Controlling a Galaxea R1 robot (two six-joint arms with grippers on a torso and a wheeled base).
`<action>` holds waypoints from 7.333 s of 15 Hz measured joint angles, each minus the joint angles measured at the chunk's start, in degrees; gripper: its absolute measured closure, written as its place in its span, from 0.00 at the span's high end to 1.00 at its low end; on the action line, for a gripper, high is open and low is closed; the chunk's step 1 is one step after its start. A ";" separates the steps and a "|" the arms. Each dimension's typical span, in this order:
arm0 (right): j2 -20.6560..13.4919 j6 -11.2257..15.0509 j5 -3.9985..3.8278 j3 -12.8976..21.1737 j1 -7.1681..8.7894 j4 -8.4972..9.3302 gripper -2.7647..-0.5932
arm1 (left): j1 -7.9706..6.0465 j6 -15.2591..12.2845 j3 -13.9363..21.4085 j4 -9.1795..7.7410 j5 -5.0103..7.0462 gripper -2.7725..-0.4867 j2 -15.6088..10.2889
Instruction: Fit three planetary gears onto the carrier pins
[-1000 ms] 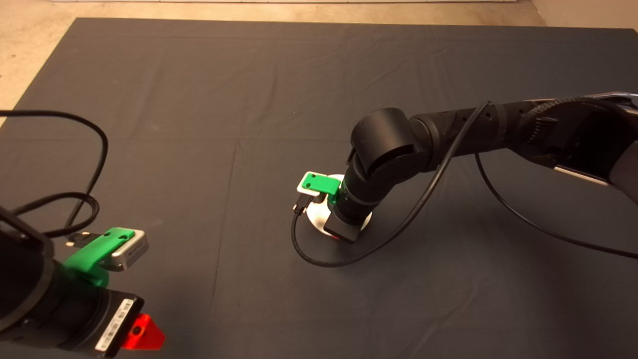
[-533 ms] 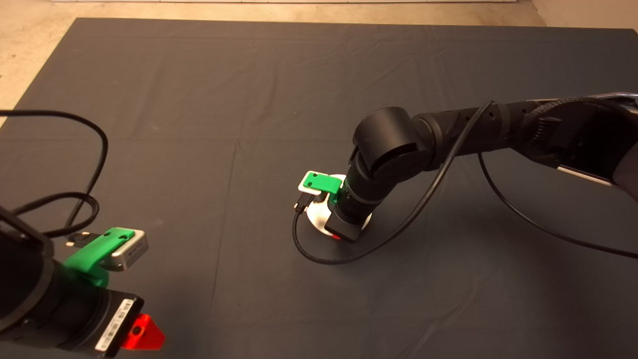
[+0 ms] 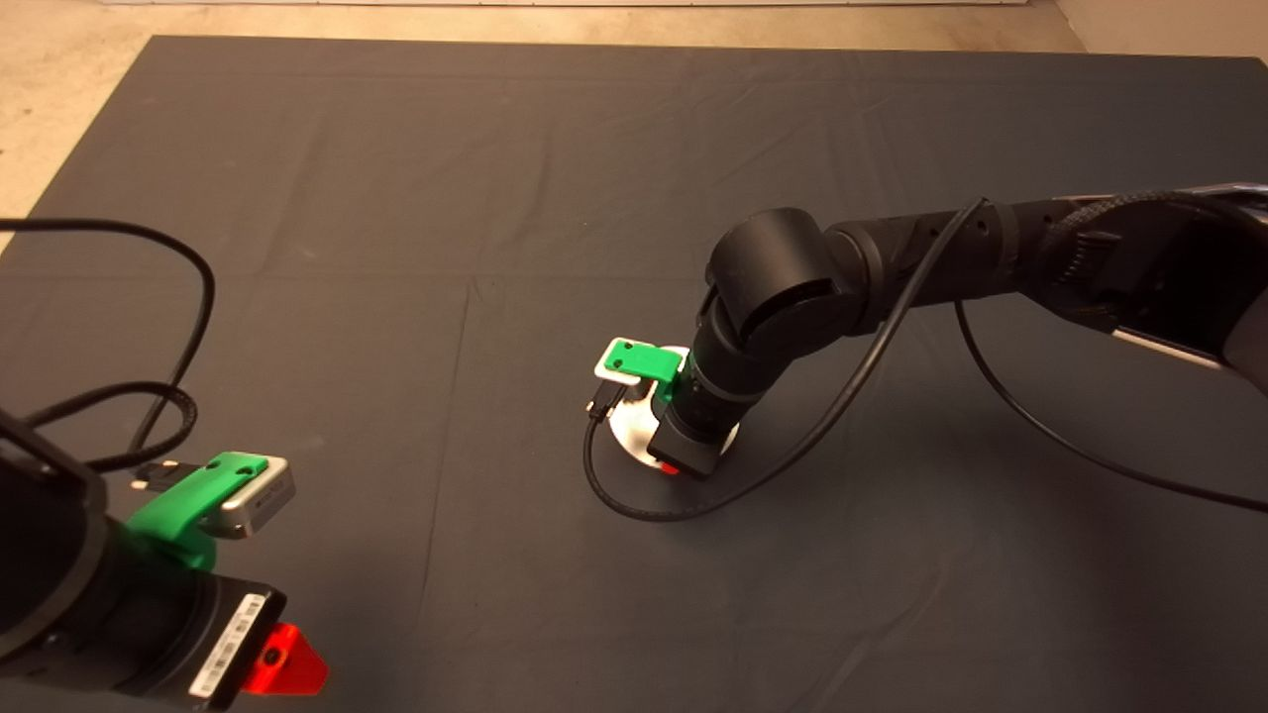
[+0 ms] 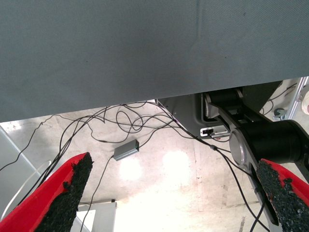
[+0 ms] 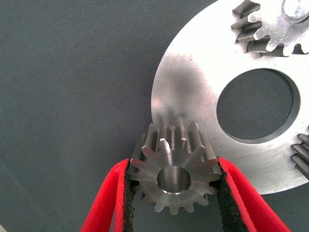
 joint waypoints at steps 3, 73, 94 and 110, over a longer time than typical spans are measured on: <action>-0.01 -0.15 -0.02 -0.20 0.11 0.00 0.16 | 0.00 0.01 0.00 0.00 0.00 0.87 -0.02; -0.15 -1.18 -1.16 1.18 0.14 0.61 0.16 | 0.00 0.04 0.00 -0.15 0.00 0.87 -0.47; -0.15 -1.18 -1.29 1.07 -0.06 0.63 0.16 | 0.00 0.04 0.00 -0.20 0.00 0.87 -0.47; 0.51 -1.18 -1.78 -0.35 -0.09 0.04 0.16 | 0.00 0.04 0.00 -0.22 0.00 0.87 -0.47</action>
